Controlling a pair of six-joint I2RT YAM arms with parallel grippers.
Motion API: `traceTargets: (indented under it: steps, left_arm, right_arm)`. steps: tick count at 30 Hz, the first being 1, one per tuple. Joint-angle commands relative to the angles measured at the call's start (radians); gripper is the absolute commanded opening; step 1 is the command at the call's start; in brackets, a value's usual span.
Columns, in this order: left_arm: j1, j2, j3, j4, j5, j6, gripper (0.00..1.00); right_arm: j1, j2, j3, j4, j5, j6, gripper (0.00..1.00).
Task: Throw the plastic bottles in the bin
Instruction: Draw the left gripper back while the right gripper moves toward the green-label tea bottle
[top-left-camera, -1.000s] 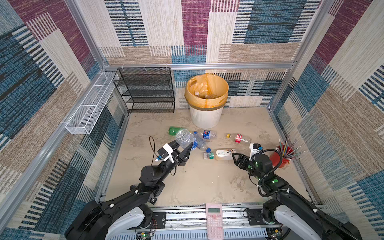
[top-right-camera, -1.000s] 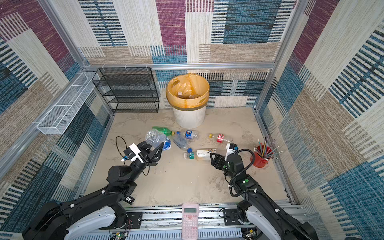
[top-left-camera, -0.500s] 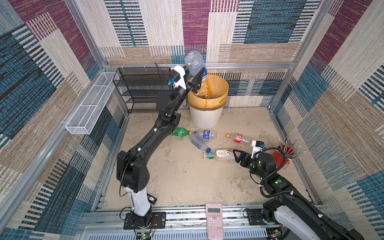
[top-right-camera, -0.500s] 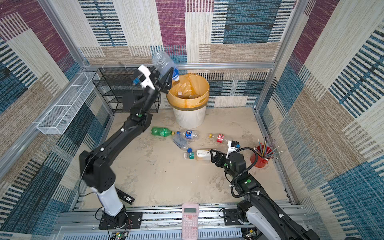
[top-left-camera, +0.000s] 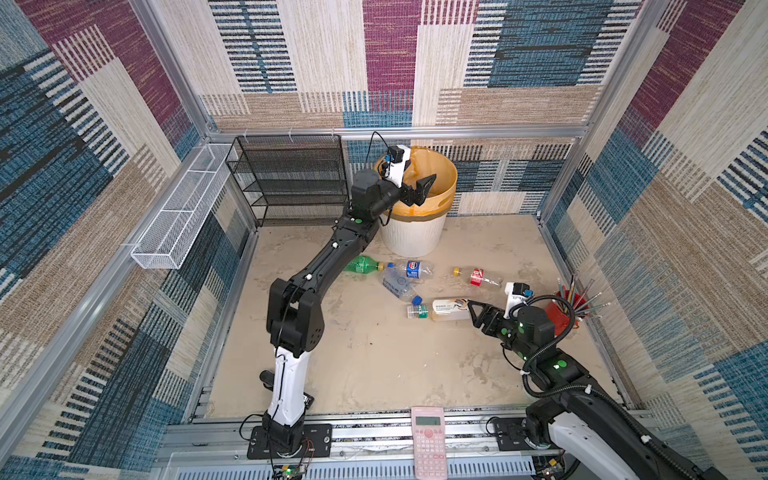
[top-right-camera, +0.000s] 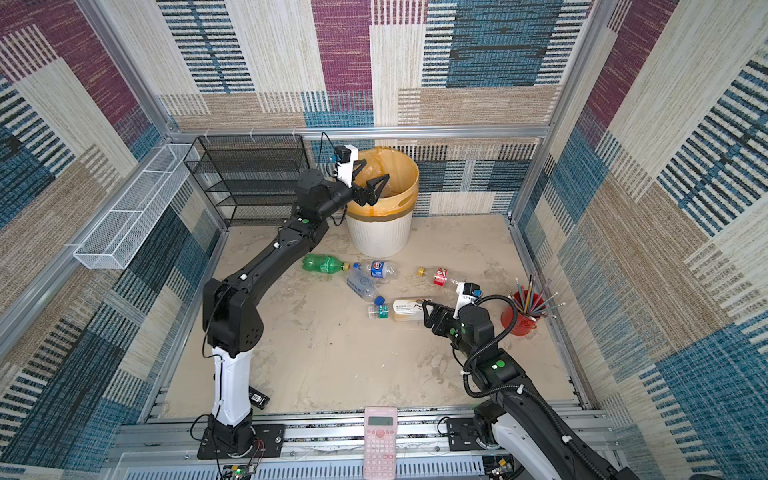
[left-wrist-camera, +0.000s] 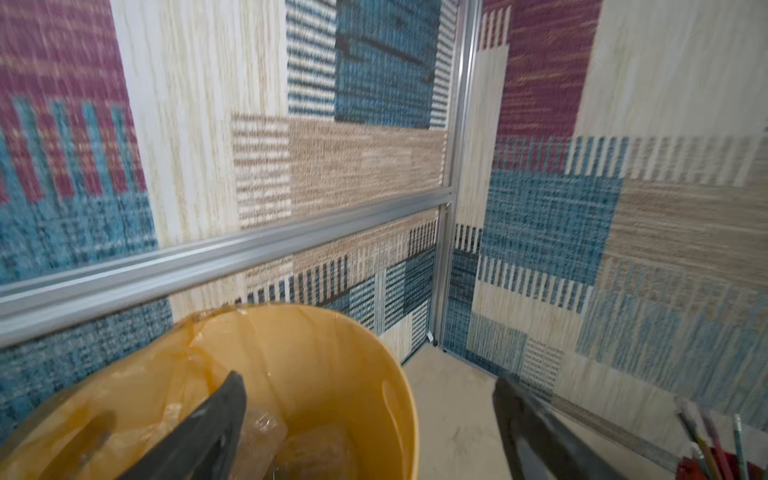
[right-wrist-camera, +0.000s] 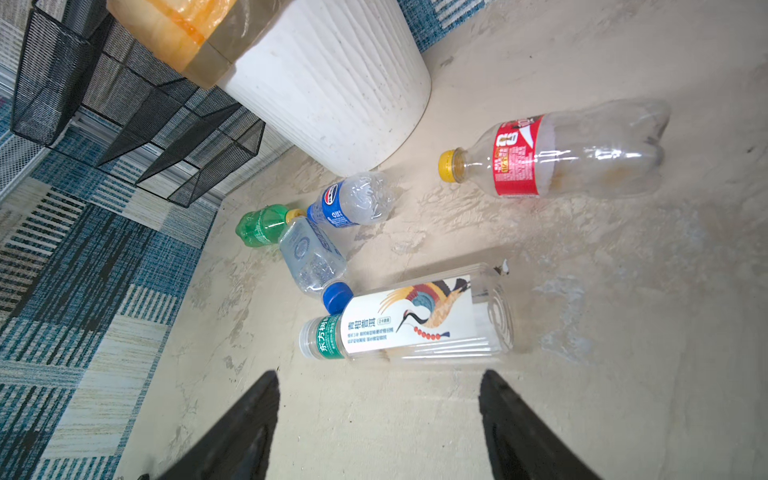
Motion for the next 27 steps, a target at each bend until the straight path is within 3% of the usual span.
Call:
traceTargets:
  steps: [1, 6, 16, 23, 27]
  left_arm:
    - [0.001, -0.582, -0.139, 0.284, 0.043, -0.010, 0.92]
    - [0.001, -0.789, -0.467, 0.324, 0.005, -0.005, 0.91]
    - [0.003, -1.083, -1.098, 0.194, -0.182, -0.032, 0.90]
    - [0.003, -1.197, -1.370, 0.038, -0.273, -0.109, 0.89]
    - [0.003, -1.234, -1.434, -0.057, -0.303, -0.130, 0.89]
  right_arm:
    - [-0.001, 0.015, 0.015, 0.030, 0.003, -0.015, 0.77]
    - [-0.004, 0.057, 0.044, 0.016, 0.009, 0.000, 0.78]
    - [-0.008, 0.240, 0.131, -0.056, -0.075, 0.088, 0.78]
    - [-0.011, 0.289, 0.209, -0.162, 0.020, 0.101, 0.79]
    - [-0.034, 0.352, 0.299, -0.234, 0.111, 0.016, 0.81]
